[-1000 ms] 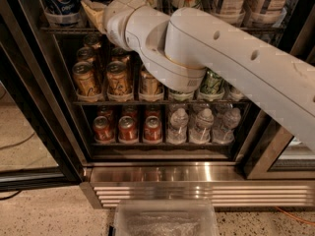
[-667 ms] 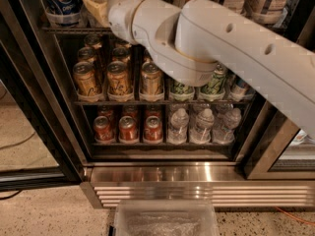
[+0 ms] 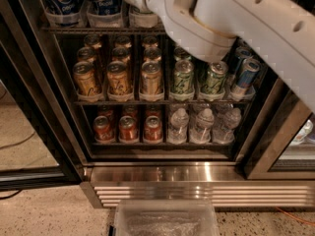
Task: Pick pepsi can from top shelf of fridge
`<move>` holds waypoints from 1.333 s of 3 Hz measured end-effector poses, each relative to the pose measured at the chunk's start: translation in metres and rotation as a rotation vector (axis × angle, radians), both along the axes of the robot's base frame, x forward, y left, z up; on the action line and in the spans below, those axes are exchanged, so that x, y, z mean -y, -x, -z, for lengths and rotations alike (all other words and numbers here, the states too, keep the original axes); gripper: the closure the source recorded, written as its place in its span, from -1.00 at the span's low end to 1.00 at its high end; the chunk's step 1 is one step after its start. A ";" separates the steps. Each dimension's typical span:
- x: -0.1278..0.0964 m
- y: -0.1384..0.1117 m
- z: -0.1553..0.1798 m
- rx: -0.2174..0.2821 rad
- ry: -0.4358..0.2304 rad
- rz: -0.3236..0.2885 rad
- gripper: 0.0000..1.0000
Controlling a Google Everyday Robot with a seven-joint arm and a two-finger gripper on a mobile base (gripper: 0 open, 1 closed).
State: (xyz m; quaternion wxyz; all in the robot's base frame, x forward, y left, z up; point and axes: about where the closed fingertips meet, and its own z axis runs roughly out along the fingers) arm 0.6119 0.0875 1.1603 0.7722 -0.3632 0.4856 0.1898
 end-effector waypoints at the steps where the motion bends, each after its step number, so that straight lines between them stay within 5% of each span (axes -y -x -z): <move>1: 0.010 0.011 -0.014 0.014 -0.034 -0.045 1.00; 2: 0.023 0.074 0.008 -0.082 -0.052 -0.215 1.00; 4: 0.027 0.164 0.059 -0.257 -0.003 -0.419 1.00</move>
Offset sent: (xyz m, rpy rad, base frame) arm -0.0900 -0.0395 -0.0125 0.0808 0.0872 0.2783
